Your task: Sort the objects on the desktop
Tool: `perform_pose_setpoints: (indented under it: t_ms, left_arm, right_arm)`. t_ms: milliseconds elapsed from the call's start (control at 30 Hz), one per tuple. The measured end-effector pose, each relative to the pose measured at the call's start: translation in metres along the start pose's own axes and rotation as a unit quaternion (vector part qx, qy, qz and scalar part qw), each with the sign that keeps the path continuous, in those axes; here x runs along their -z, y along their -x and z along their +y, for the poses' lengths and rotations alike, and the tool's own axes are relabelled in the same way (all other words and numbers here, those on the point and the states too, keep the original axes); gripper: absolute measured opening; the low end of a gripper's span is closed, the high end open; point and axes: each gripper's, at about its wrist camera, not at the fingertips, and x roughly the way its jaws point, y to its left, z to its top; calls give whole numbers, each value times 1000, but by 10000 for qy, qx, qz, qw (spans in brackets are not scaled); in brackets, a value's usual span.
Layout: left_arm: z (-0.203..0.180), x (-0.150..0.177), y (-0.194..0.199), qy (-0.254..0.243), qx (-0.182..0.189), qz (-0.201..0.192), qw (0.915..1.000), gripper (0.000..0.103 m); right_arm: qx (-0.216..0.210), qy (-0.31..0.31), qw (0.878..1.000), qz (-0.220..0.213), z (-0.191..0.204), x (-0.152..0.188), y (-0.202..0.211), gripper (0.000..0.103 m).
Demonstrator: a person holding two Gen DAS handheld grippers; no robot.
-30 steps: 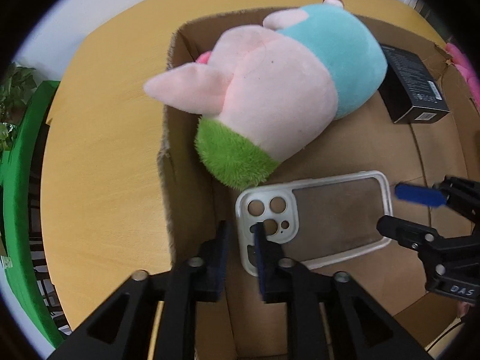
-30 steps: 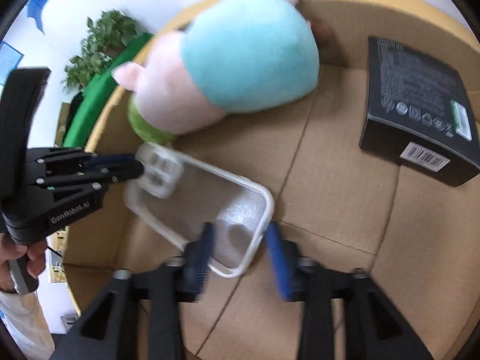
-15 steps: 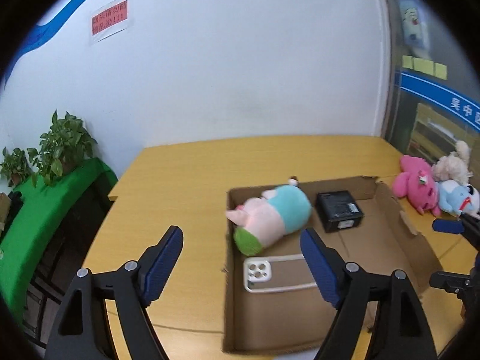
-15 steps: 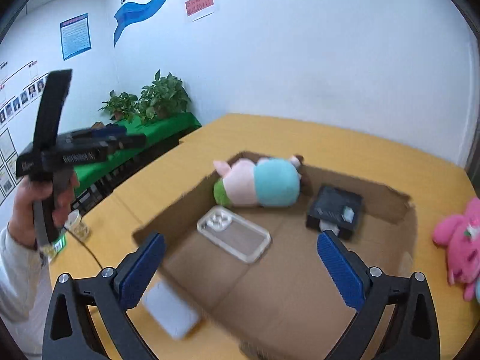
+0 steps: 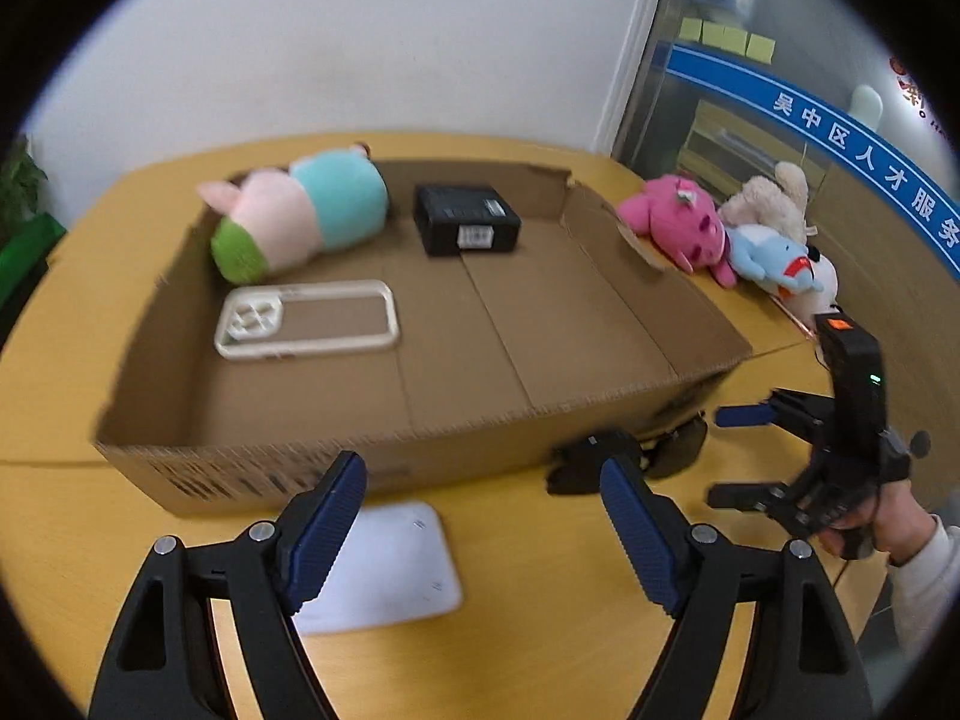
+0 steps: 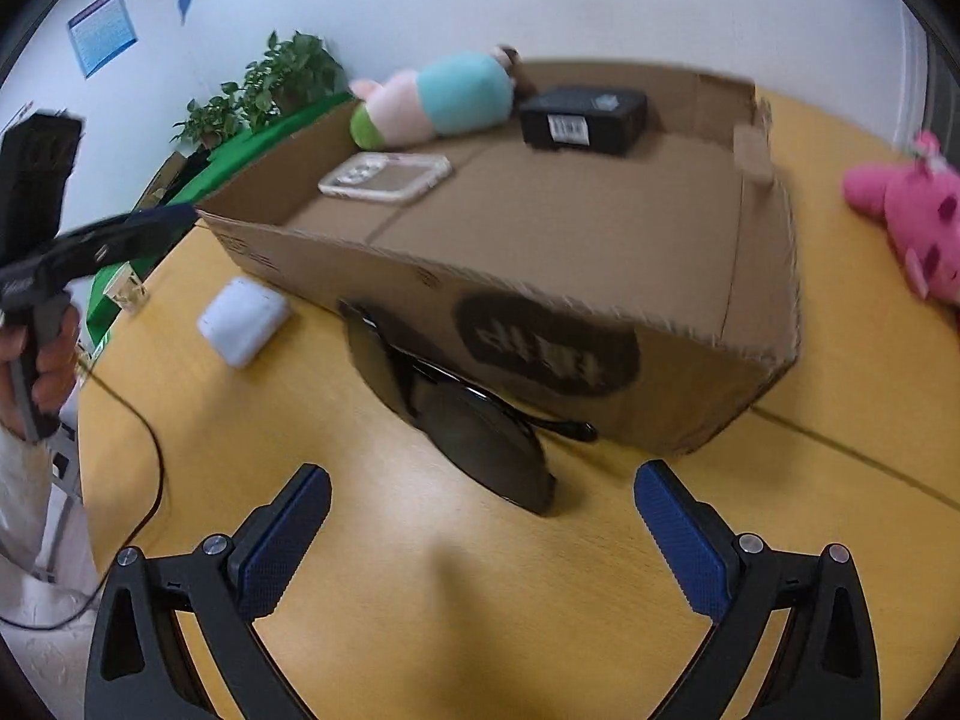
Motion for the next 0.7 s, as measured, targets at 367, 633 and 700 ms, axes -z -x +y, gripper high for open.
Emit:
perform_pose_setpoints:
  t_ms: [367, 633, 700]
  left_arm:
    - [-2, 30, -13, 215, 72, 322, 9992, 81]
    - [4, 39, -16, 318, 270, 448, 9981, 81]
    - [3, 39, -20, 377, 357, 502, 9974, 81]
  right_arm:
    - [-783, 199, 9964, 275, 35, 12, -17, 101]
    - [-561, 575, 9967, -64, 62, 25, 23, 100]
    - [-324, 517, 9981, -8, 54, 19, 18, 100]
